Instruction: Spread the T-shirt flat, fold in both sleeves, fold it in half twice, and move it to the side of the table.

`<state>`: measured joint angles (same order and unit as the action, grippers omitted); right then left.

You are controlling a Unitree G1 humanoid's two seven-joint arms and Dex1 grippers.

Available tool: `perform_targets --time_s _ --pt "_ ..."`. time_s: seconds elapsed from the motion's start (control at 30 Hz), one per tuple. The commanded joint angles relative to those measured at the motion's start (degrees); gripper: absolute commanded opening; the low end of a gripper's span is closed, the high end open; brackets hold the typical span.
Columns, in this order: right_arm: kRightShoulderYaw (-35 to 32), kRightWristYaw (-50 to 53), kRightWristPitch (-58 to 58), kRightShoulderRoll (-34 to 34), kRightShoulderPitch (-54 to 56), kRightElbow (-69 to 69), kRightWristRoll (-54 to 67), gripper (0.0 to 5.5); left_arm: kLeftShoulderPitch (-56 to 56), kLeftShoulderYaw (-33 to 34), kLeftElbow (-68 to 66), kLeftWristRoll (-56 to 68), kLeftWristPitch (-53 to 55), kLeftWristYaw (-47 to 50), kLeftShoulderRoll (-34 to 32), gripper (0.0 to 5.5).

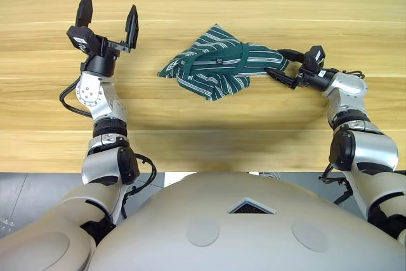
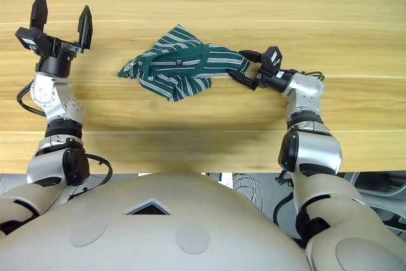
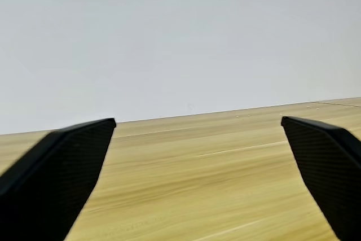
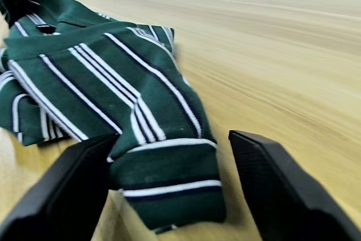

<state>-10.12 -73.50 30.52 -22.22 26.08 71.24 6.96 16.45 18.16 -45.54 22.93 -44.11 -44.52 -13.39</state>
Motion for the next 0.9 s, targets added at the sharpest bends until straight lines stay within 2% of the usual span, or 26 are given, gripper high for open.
perform_targets --time_s 0.03,0.13,0.43,0.5,0.57,0.7,0.8,0.9 --pt "-0.3 -1.4 -0.2 -0.6 -0.1 -0.3 0.8 2.9 -0.4 -0.1 0.2 0.3 -0.2 -0.7 -0.4 5.4" --pt "-0.8 -2.6 0.6 -0.4 -0.2 -0.8 1.4 2.26 -0.6 -0.1 0.4 0.4 -0.2 -0.9 -0.4 5.4" --pt "-2.0 -6.8 2.7 0.0 -0.4 -2.1 4.1 0.79 -1.4 -0.2 1.1 0.9 1.0 -2.1 -0.5 5.4" --pt "-2.2 -7.7 2.8 0.1 -0.4 -2.5 4.7 0.44 -2.9 -0.3 2.7 2.7 3.4 -5.2 -1.2 5.4" --pt "-2.1 -8.4 3.0 0.3 -0.4 -2.8 5.1 0.1 -6.3 -0.8 6.2 6.7 8.5 -12.6 -2.8 5.4" --pt "-1.6 -8.7 3.2 0.4 -0.4 -3.3 4.7 0.08 -18.0 -3.7 15.5 10.2 15.1 -28.7 -8.1 5.4" --pt "-1.5 -8.9 3.2 0.2 -0.6 -3.4 4.7 0.08 -21.2 -4.7 17.7 7.2 15.4 -29.4 -10.3 5.4" --pt "-1.3 -8.5 3.2 0.1 -0.6 -3.2 4.4 0.08 -22.4 -7.7 19.0 2.0 17.1 -25.6 -10.5 5.4"
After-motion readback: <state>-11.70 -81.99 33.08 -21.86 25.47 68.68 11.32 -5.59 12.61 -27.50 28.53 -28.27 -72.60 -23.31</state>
